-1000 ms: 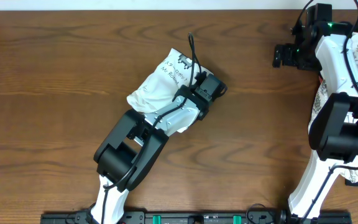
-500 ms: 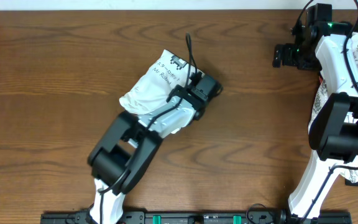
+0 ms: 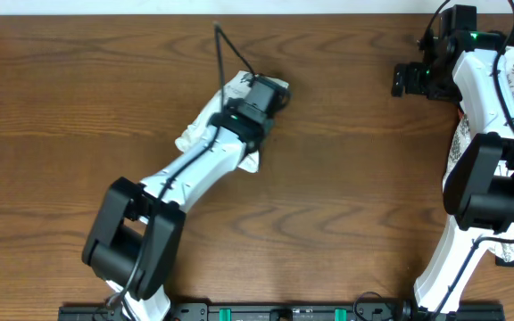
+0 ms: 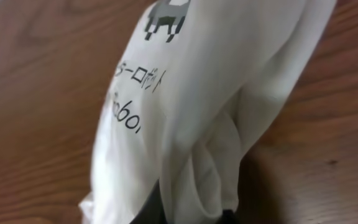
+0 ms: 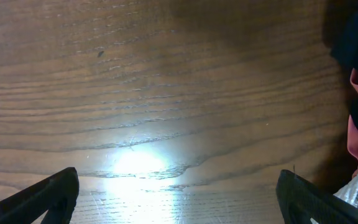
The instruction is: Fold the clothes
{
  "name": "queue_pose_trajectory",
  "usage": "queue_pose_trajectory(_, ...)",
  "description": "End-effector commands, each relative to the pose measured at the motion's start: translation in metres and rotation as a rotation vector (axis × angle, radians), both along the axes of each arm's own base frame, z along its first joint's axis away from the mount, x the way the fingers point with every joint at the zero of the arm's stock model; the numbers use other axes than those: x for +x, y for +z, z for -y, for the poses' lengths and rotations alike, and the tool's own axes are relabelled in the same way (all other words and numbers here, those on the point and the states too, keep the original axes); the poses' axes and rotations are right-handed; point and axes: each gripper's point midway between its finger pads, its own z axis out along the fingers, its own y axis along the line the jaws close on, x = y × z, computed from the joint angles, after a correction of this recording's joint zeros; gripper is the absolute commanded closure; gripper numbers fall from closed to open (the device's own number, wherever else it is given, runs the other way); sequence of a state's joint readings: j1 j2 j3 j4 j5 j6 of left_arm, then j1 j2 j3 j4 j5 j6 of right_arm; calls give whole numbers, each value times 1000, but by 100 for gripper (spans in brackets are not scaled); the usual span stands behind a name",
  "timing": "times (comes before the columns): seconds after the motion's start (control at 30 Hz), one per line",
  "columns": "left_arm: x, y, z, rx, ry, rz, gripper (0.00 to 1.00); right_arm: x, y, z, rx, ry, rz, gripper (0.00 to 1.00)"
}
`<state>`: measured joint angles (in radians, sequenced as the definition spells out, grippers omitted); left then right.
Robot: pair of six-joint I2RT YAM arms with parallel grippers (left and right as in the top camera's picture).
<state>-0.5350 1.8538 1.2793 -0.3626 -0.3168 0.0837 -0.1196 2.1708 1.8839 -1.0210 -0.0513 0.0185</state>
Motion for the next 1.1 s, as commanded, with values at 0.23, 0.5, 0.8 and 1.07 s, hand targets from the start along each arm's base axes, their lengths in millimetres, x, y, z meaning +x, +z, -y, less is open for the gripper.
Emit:
queue_pose_trajectory(0.23, 25, 6, -52, -181, 75, -52, 94, -1, 2, 0, -3, -11, 2, 1)
queue_pose_trajectory(0.5, 31, 6, -80, -126, 60, -54, 94, -1, 2, 0, -3, -11, 2, 1)
queue_pose_trajectory(0.8, 51, 35, -116, -113, 108, -17, 94, -1, 2, 0, -3, -10, 2, 1)
queue_pose_trajectory(1.07, 64, 57, -144, -173, 148, 12, 94, -1, 2, 0, -3, -10, 2, 1)
